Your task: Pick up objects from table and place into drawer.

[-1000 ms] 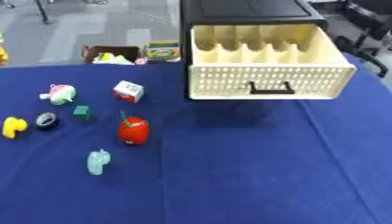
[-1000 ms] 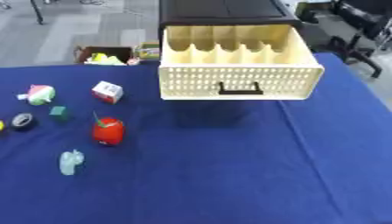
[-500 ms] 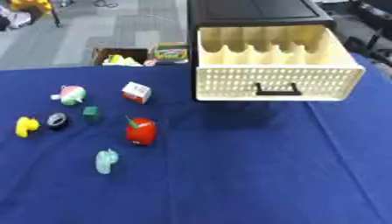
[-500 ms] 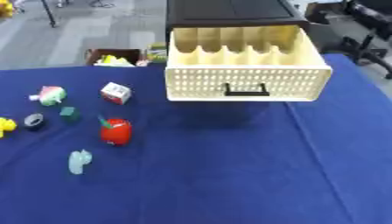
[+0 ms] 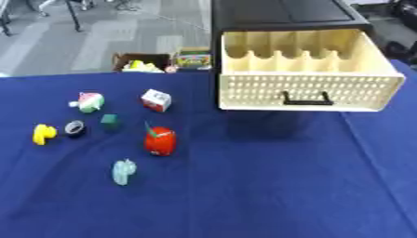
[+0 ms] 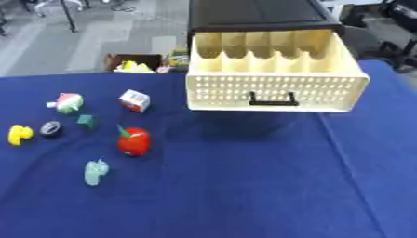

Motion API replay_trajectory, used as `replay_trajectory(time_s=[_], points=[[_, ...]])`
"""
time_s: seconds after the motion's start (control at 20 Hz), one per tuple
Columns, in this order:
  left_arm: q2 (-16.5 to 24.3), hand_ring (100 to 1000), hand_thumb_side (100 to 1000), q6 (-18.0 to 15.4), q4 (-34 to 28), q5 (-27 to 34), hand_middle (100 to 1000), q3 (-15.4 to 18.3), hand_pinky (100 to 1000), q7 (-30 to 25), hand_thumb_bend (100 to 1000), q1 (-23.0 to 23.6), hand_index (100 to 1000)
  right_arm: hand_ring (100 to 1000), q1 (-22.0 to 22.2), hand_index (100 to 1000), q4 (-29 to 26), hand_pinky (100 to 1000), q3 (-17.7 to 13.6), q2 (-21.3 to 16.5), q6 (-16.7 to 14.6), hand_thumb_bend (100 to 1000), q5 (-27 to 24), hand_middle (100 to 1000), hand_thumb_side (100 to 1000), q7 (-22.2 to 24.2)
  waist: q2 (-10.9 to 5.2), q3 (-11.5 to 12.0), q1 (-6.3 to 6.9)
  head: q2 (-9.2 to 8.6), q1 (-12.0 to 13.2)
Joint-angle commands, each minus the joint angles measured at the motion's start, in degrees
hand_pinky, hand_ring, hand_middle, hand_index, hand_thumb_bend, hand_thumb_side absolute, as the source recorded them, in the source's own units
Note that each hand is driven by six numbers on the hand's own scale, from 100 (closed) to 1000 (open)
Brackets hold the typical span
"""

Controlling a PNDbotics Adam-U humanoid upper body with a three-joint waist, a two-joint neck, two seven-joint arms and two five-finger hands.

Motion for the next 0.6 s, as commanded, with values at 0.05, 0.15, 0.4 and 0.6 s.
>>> replay_trajectory(time_s=[0.05, 0.15, 0.4, 0.6], points=[[-1.8, 384, 230, -0.2, 1.1, -1.5, 271, -0.4, 268, 1.1, 100, -2.6, 354, 455, -1.3, 714, -0.6, 495, -0.2, -0.7, 0.0, 342, 0.5, 409, 860, 0.3, -0.8, -0.3, -0.07, -0.59, 0.6], [-3.4, 384, 230, -0.5, 2.0, -2.4, 270, -0.9, 268, 1.4, 100, -3.6, 354, 455, -1.6, 714, -0.6, 495, -0.1, -0.6, 0.0, 343, 0.6, 409, 861, 0.4, -0.73, -0.6, 0.07, -0.72, 0.9], [-7.1, 386, 225, -1.5, 2.6, -3.7, 271, -2.0, 268, 2.0, 100, -5.8, 355, 455, -2.3, 713, -0.6, 495, 0.0, -0.3, 0.0, 341, 0.8, 409, 859, 0.5, -0.32, -1.0, 0.5, -1.94, 1.9], [-9.7, 390, 223, -2.6, 2.9, -5.2, 272, -3.2, 269, 2.1, 100, -7.6, 355, 455, -3.1, 711, -0.6, 494, 0.2, 0.2, 0.0, 342, 0.7, 408, 858, 0.6, 0.09, -1.6, 0.8, -3.1, 2.9]])
